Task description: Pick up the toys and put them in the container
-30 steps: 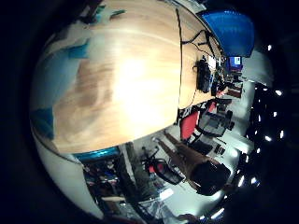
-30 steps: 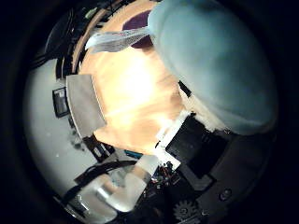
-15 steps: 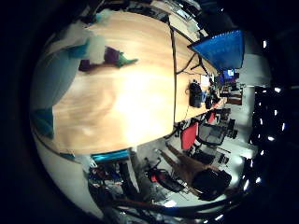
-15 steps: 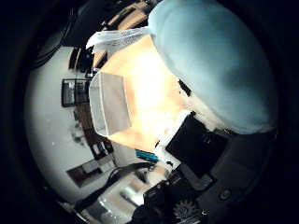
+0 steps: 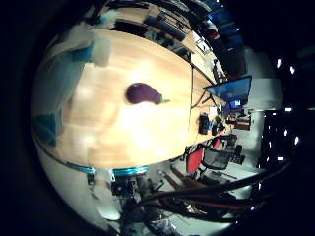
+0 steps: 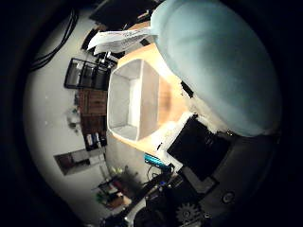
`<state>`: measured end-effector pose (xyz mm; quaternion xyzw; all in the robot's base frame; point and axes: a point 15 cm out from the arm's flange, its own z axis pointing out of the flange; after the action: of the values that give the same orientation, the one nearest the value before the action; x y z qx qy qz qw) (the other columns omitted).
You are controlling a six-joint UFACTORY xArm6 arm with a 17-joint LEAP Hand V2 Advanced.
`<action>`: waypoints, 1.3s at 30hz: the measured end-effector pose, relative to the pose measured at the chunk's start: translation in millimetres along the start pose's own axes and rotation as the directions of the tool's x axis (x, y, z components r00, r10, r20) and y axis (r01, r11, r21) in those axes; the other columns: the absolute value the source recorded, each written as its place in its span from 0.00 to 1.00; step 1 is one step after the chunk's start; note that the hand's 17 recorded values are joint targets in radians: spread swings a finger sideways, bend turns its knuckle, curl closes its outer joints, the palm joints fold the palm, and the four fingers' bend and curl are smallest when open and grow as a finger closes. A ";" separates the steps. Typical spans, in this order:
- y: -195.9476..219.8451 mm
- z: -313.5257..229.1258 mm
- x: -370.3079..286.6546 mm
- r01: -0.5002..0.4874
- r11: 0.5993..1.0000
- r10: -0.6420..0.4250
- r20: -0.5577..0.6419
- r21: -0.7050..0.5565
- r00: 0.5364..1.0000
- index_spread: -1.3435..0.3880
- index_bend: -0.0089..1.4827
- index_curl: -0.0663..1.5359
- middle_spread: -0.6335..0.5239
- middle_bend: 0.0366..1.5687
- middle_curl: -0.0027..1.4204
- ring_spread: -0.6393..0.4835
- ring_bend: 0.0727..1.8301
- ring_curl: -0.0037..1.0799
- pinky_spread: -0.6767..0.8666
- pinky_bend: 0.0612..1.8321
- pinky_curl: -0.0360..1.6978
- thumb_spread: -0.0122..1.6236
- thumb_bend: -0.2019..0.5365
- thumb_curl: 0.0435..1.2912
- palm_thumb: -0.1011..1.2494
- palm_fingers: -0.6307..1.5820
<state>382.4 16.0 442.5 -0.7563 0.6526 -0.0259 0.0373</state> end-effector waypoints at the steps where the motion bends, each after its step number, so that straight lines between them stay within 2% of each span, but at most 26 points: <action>1: -2.6 -0.9 -12.7 0.015 1.000 -0.015 0.003 0.001 1.000 0.45 0.12 0.27 0.13 0.26 0.56 0.21 0.52 0.50 0.08 0.67 0.25 0.67 0.25 0.35 0.66 0.74; 13: -30.5 -12.5 -141.4 0.201 0.979 -0.202 0.036 0.026 0.979 0.45 0.11 0.27 0.13 0.24 0.59 0.21 0.52 0.51 0.08 0.66 0.25 0.66 0.25 0.36 0.66 0.75; 22: -30.0 -4.2 -215.2 0.338 0.941 -0.337 0.056 -0.007 0.940 0.45 0.11 0.27 0.12 0.23 0.60 0.22 0.51 0.51 0.08 0.65 0.26 0.66 0.25 0.36 0.66 0.75; 39: -28.2 12.9 -225.8 0.362 0.931 -0.359 0.056 -0.055 0.932 0.45 0.11 0.27 0.12 0.21 0.61 0.21 0.50 0.51 0.07 0.65 0.27 0.67 0.24 0.35 0.65 0.74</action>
<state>378.2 243.8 434.4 -0.8643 0.5024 0.0055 0.0221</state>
